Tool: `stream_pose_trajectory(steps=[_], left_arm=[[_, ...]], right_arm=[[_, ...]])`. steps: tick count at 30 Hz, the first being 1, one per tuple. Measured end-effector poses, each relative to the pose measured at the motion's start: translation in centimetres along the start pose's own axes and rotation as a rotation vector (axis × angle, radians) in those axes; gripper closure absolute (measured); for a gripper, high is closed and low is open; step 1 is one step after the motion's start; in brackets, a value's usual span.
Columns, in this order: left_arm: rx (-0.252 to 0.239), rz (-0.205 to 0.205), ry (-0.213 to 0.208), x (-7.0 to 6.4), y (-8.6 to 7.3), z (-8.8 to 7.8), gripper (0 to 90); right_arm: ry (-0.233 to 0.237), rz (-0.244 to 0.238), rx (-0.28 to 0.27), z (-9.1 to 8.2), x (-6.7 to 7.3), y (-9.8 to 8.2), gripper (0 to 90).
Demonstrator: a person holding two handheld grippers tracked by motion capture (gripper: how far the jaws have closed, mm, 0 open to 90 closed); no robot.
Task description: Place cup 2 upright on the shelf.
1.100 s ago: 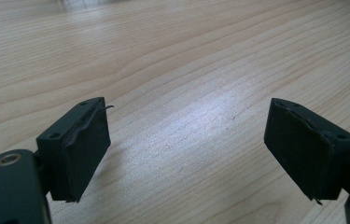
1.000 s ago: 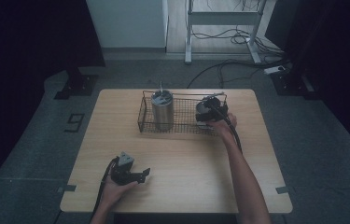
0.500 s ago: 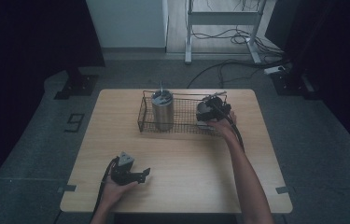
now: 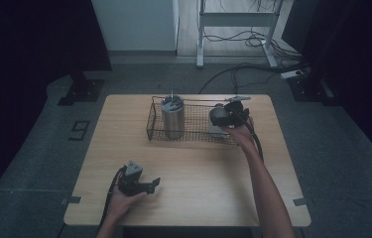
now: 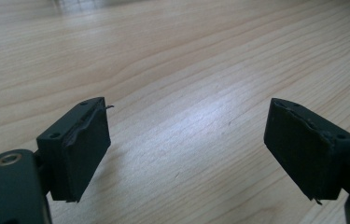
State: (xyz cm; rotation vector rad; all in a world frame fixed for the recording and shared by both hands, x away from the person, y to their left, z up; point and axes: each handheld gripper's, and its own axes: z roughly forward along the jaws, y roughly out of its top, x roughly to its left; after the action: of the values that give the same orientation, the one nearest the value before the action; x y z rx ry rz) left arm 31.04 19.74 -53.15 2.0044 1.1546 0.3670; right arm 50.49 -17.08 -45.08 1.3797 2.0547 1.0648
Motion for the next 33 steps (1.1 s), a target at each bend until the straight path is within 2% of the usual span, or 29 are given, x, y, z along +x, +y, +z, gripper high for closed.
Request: stream_pose_trajectory(steps=[5,10,12,20,22,26,33], left_arm=[[0.007,0.011,0.004,0.0,0.2,0.2,14.6],[-0.006,0.001,0.001,0.1,0.5,0.0,14.7],[-0.011,0.001,-0.001,0.2,0.5,-0.2,14.7],[-0.009,0.019,-0.019,-0.2,0.7,-0.3,14.6],[-0.010,0.019,-0.022,-0.2,0.7,-0.2,14.6],[-0.009,0.012,-0.018,-0.1,0.6,-0.1,14.7],[-0.004,0.017,-0.011,0.0,0.5,-0.1,14.6]], right_arm=[[0.011,-0.013,-0.024,-1.2,0.3,-0.2,0.0],[0.018,-0.010,-0.049,-2.2,0.3,-0.5,0.0],[0.010,-0.017,-0.037,-2.4,0.3,-0.7,0.0],[-0.012,-0.035,-0.062,-4.4,1.0,-1.8,0.0],[0.000,-0.030,-0.077,-4.9,1.1,-2.2,0.0],[0.006,-0.045,-0.071,-5.4,1.3,-3.1,0.1],[0.030,-0.022,-0.095,-6.5,1.2,-4.7,1.4]])
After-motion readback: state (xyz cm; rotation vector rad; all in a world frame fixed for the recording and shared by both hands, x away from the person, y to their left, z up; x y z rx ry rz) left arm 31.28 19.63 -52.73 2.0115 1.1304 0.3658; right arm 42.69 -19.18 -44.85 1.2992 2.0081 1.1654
